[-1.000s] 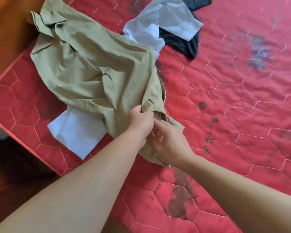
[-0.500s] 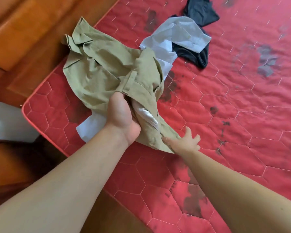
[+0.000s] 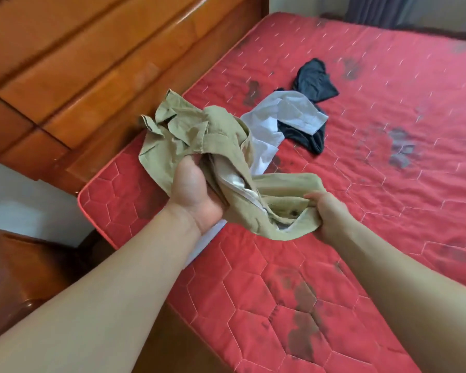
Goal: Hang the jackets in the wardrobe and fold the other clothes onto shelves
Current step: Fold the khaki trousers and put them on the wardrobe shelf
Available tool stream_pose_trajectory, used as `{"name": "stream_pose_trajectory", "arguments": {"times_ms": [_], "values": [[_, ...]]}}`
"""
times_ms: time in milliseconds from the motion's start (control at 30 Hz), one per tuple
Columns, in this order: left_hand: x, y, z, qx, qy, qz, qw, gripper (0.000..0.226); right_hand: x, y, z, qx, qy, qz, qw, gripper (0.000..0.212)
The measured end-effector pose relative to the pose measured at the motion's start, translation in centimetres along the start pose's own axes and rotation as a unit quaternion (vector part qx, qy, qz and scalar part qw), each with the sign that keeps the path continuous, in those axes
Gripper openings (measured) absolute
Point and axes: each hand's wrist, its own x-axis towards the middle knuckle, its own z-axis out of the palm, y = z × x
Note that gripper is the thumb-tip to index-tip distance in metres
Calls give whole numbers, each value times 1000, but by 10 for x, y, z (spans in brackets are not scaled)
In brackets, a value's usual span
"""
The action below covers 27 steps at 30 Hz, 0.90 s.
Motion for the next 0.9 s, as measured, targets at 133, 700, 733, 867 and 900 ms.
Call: {"name": "stream_pose_trajectory", "arguments": {"times_ms": [133, 700, 733, 867, 900], "values": [[-28, 33, 64, 80, -23, -6, 997, 53, -68, -105, -11, -29, -24, -148, 988, 6], [-93, 147, 325, 219, -40, 162, 961, 28, -351, -333, -193, 7, 24, -396, 918, 19], [-97, 147, 336, 236, -31, 188, 953, 34, -367, -334, -204, 6, 45, -407, 912, 12], [-90, 141, 363, 228, -22, 252, 940, 69, -416, -333, -254, 18, 152, -476, 866, 7], [-101, 141, 370, 223, -40, 251, 941, 72, -427, -329, -268, -7, 182, -491, 852, 6]]}}
